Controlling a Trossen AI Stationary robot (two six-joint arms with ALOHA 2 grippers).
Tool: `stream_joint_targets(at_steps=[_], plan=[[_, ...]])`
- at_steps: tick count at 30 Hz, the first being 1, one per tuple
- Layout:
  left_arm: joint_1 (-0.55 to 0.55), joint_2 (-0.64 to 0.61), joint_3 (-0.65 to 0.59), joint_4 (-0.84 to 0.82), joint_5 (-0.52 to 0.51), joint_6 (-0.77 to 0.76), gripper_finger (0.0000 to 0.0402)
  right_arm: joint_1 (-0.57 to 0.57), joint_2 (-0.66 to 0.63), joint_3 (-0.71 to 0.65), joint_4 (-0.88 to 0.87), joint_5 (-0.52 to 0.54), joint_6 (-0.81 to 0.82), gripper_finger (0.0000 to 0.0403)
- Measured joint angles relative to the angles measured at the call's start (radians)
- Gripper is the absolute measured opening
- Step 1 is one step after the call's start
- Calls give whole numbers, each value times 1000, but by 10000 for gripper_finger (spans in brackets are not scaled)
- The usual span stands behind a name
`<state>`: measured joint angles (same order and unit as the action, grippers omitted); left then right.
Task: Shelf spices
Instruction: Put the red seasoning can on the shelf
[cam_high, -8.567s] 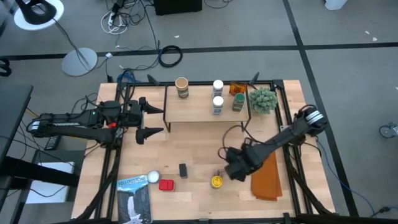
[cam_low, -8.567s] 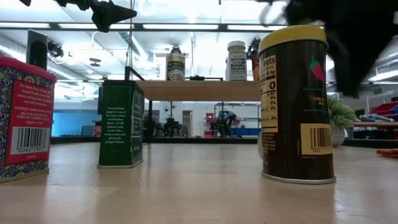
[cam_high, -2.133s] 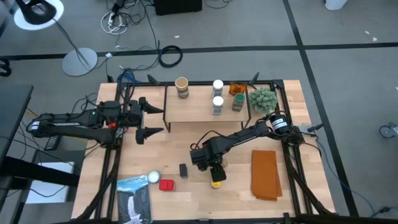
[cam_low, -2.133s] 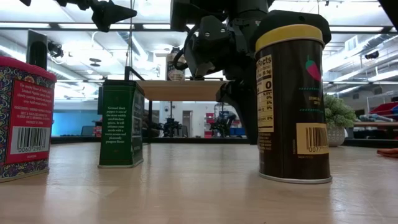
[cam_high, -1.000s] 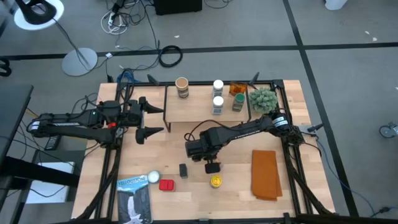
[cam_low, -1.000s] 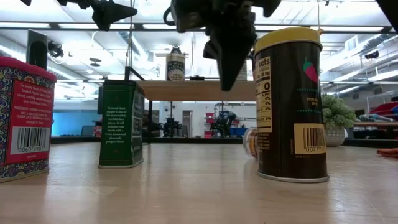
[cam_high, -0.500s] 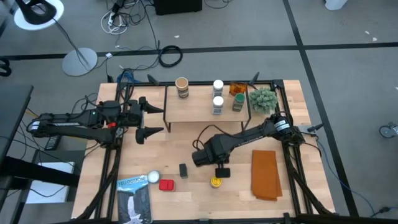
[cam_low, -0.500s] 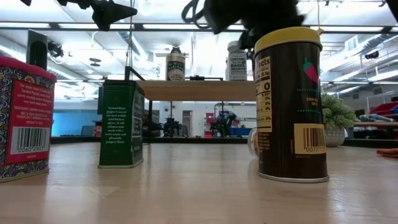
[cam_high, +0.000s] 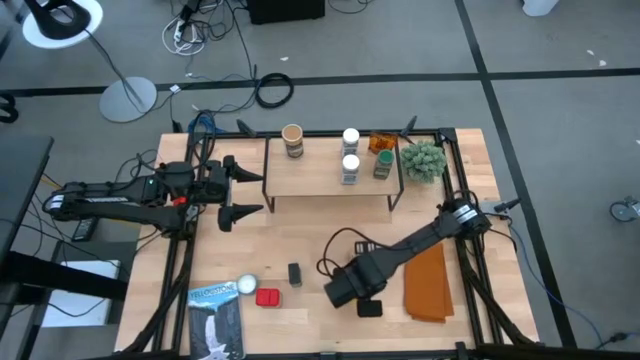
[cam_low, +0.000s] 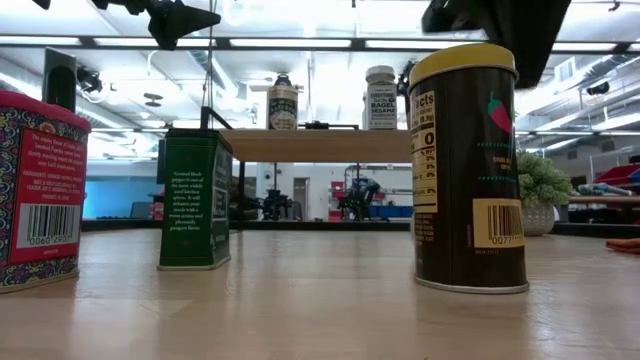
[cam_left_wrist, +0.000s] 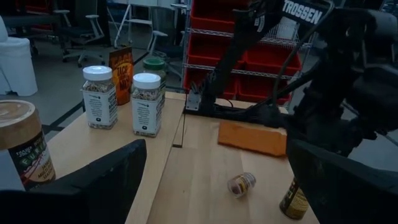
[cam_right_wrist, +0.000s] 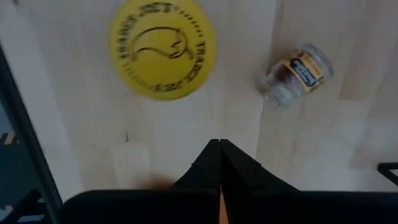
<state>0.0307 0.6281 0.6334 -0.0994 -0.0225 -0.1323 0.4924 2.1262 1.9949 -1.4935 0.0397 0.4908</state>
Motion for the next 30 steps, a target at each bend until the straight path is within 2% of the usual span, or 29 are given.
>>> stream_joint_targets(at_steps=[5, 11, 18, 23, 30], plan=[[0, 0, 0, 0, 0, 0, 396, 45, -49, 0, -4, 53, 59, 0], [0, 0, 0, 1, 0, 0, 396, 102, -84, 0, 3, 125, 204, 6], [0, 0, 0, 1, 0, 0, 396, 143, -84, 0, 91, 176, 289, 26], [0, 0, 0, 1, 0, 0, 396, 148, -84, 0, 161, 175, 293, 65], [0, 0, 0, 1, 0, 0, 396, 140, -84, 0, 195, 167, 291, 154]])
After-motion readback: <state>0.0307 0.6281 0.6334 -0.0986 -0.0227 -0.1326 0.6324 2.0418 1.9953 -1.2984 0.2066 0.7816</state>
